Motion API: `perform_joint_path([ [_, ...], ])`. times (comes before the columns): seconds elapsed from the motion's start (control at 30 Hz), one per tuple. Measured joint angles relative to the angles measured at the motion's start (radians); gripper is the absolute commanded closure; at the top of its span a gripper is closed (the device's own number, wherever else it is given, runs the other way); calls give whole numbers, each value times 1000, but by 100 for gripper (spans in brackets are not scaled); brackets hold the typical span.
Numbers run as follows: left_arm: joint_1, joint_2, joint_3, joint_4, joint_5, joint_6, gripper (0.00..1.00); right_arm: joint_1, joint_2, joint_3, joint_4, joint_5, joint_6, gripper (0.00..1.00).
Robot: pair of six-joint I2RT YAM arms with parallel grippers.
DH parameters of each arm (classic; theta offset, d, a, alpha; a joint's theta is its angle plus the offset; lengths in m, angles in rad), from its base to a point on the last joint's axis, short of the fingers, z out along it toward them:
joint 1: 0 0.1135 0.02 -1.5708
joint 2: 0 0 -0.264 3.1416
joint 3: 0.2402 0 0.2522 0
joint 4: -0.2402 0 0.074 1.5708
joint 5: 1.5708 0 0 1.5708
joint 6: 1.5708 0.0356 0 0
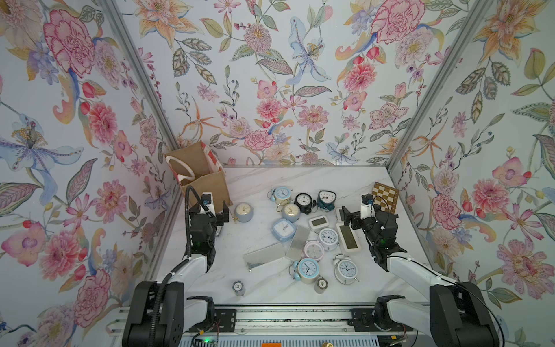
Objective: Put the alarm clock into the canvas bag
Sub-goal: Pick up the alarm from the center of the board.
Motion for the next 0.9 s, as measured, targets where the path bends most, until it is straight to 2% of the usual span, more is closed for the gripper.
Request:
perform_joint_path([
  [0.33, -27, -63, 146, -384, -26, -92, 1, 26, -58, 68, -168, -8, 33, 1],
  [0.67, -58, 51, 254, -689, -55, -143, 6, 55, -64, 145, -288, -62, 48, 1],
  [0.9, -55, 121, 264, -772, -95, -177, 9, 72, -64, 145, -317, -92, 48, 1],
])
